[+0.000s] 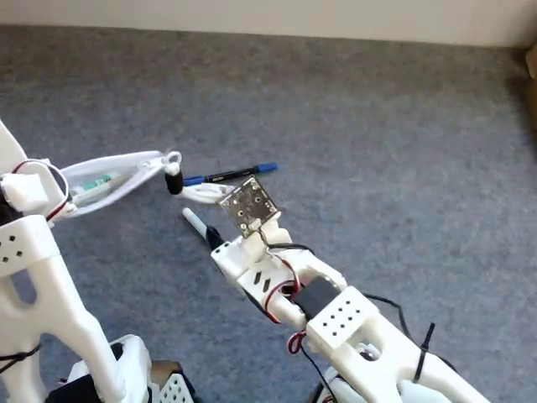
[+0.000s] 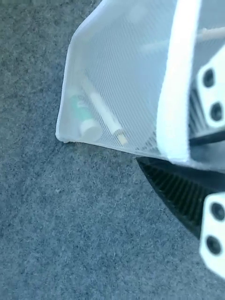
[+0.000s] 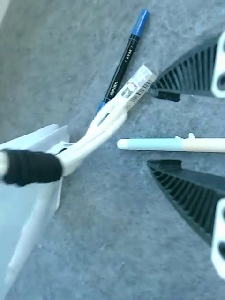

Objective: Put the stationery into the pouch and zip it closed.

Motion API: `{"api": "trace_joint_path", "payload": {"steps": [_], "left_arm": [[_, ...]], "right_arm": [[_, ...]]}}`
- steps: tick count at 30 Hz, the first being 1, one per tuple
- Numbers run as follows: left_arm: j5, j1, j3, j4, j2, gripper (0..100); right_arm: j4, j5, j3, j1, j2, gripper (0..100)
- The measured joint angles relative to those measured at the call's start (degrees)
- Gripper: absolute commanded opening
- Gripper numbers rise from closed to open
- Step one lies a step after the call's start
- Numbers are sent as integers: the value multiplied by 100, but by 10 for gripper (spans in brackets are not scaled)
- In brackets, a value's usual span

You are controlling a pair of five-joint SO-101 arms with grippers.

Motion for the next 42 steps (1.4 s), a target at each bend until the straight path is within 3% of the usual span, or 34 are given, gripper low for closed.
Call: {"api": "trace_joint_path", "payload": {"steps": [37, 42], "left_arm": [[246, -334, 26, -167, -26, 7], [246, -334, 44, -167, -26, 7]], "right_arm": [[9, 0, -2655, -273, 4818, 198], [774, 18, -3182, -273, 5160, 198]]}}
